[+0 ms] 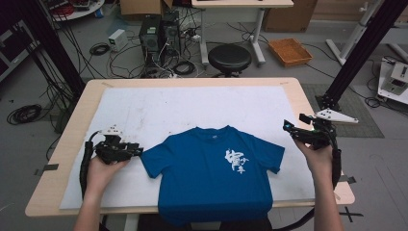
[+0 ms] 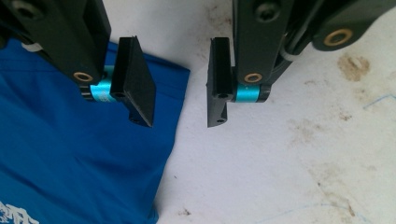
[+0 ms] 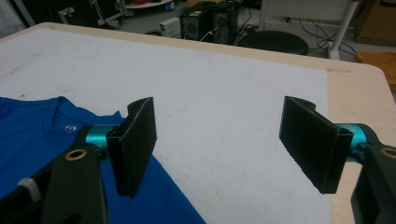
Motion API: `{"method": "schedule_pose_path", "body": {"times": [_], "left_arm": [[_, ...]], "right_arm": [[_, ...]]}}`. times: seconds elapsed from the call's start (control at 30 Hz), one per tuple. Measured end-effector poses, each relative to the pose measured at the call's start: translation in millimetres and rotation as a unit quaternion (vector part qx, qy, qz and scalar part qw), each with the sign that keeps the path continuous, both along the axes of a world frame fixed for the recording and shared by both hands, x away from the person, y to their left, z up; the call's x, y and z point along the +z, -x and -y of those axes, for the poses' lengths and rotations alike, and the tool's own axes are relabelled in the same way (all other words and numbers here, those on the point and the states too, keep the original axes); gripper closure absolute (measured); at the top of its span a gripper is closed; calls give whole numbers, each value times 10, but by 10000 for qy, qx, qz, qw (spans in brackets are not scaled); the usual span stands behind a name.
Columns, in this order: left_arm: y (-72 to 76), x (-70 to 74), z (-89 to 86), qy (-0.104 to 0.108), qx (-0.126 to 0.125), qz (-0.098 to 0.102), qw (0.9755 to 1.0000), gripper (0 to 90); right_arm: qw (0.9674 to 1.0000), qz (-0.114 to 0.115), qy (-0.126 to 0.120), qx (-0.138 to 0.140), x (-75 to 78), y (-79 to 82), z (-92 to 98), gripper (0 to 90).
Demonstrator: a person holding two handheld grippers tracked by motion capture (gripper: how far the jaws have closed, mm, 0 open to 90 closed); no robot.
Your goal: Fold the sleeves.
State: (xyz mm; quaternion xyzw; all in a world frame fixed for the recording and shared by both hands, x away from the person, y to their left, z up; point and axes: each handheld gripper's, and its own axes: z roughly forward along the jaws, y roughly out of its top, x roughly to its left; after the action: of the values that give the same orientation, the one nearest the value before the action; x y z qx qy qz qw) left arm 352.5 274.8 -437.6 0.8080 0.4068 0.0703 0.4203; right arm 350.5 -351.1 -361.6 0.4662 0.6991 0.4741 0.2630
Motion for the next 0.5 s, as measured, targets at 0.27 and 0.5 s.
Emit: {"method": "schedule_pose_path", "body": {"times": [0.27, 0.5], "left_arm": [[-9, -47, 40, -263, 34, -122, 9996, 670], [8, -50, 56, -302, 80, -93, 9995, 754]], "right_arm": [[10000, -3, -7, -11, 3, 3, 8, 273], [10000, 8, -22, -27, 8, 8, 21, 274]]}}
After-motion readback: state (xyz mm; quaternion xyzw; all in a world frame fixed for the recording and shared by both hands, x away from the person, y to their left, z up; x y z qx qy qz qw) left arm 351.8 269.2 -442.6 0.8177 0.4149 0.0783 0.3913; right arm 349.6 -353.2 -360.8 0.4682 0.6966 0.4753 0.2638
